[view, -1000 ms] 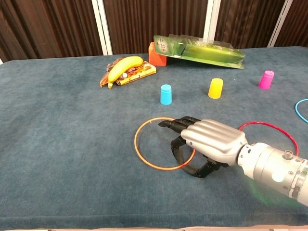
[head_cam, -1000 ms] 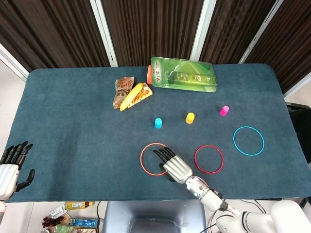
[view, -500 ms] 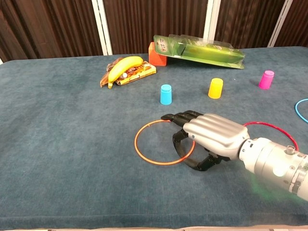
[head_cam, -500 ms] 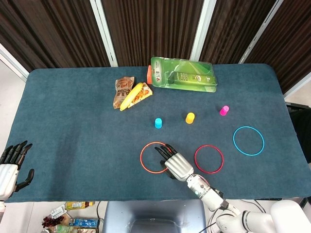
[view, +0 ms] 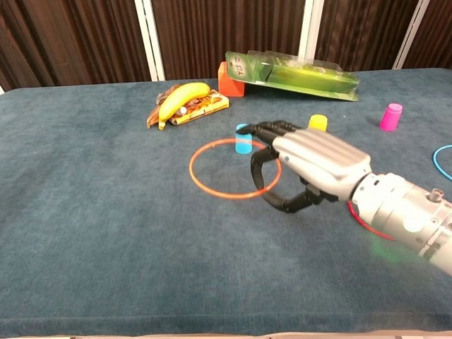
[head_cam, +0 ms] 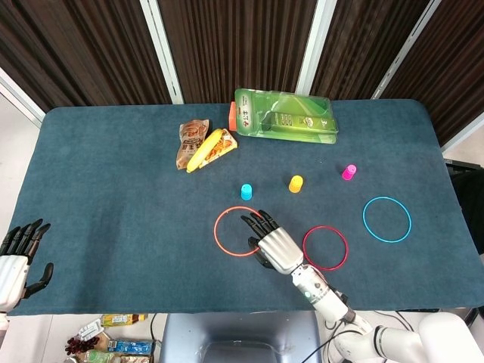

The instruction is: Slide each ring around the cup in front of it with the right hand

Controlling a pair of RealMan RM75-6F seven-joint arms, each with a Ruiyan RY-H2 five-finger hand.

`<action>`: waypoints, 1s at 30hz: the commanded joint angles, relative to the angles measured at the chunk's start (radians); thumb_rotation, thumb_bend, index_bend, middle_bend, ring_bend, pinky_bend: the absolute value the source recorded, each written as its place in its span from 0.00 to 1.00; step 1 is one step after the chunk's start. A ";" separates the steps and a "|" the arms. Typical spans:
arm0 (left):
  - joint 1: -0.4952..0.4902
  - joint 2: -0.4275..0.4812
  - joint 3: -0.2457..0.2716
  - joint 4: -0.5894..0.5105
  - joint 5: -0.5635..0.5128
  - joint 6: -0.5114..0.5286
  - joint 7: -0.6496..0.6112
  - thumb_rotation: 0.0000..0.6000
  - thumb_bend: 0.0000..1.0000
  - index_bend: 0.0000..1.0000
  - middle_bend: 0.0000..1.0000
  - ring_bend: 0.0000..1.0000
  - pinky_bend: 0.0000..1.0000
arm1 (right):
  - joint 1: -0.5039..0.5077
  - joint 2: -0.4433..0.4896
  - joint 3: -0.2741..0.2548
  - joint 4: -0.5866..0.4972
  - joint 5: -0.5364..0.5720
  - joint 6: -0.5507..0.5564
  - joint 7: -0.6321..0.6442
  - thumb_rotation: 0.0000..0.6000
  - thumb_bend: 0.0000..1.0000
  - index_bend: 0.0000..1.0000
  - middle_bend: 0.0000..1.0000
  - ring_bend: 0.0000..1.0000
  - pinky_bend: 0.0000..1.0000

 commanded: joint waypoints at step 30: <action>-0.008 0.005 -0.002 0.006 -0.007 -0.015 -0.018 1.00 0.47 0.00 0.00 0.00 0.00 | 0.175 -0.183 0.139 0.398 0.188 -0.194 -0.004 1.00 0.53 0.37 0.11 0.00 0.00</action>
